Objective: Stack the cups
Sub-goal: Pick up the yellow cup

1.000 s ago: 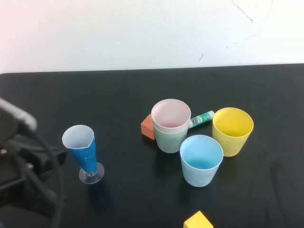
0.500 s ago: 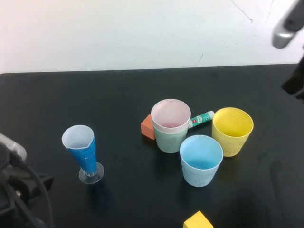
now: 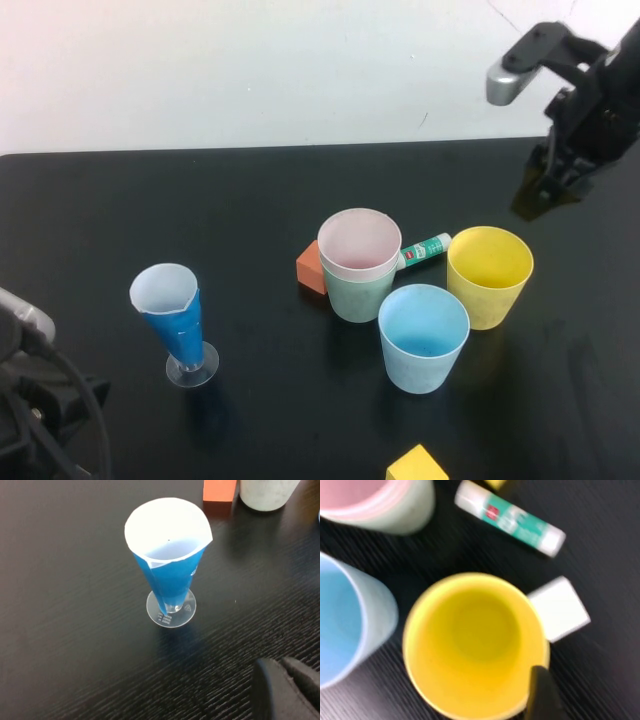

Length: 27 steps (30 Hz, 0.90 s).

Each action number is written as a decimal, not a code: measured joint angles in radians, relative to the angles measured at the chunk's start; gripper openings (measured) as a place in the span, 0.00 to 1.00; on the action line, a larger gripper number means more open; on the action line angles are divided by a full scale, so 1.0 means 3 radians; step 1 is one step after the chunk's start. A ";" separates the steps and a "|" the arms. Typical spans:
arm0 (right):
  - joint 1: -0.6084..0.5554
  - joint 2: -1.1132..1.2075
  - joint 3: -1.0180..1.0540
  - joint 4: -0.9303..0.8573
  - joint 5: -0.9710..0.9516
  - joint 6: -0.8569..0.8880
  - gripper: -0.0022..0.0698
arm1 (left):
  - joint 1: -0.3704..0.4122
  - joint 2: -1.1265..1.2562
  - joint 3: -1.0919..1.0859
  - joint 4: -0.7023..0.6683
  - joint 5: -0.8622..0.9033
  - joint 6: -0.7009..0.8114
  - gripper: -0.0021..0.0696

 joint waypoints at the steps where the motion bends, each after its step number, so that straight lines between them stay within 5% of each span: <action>1: 0.0014 0.0031 -0.0007 0.0051 0.0000 -0.0039 0.59 | 0.0000 0.0000 0.0000 0.0000 0.0000 -0.0006 0.03; 11: 0.0267 0.0475 -0.0029 0.0022 0.0000 -0.0120 0.56 | 0.0000 0.0000 0.0000 0.0032 -0.0060 -0.0026 0.03; 13: 0.0263 0.0577 -0.0029 0.0007 0.0000 -0.0120 0.50 | 0.0000 0.0000 0.0000 0.0050 -0.0072 -0.0026 0.03; 19: 0.0263 0.0698 -0.0118 -0.0081 -0.0011 -0.0104 0.10 | 0.0000 0.0000 0.0005 0.0086 -0.0075 -0.0026 0.03; 27: 0.0279 0.0175 -0.0394 -0.0252 -0.0011 0.0132 0.08 | 0.0000 0.0000 0.0005 0.0086 -0.0075 -0.0031 0.03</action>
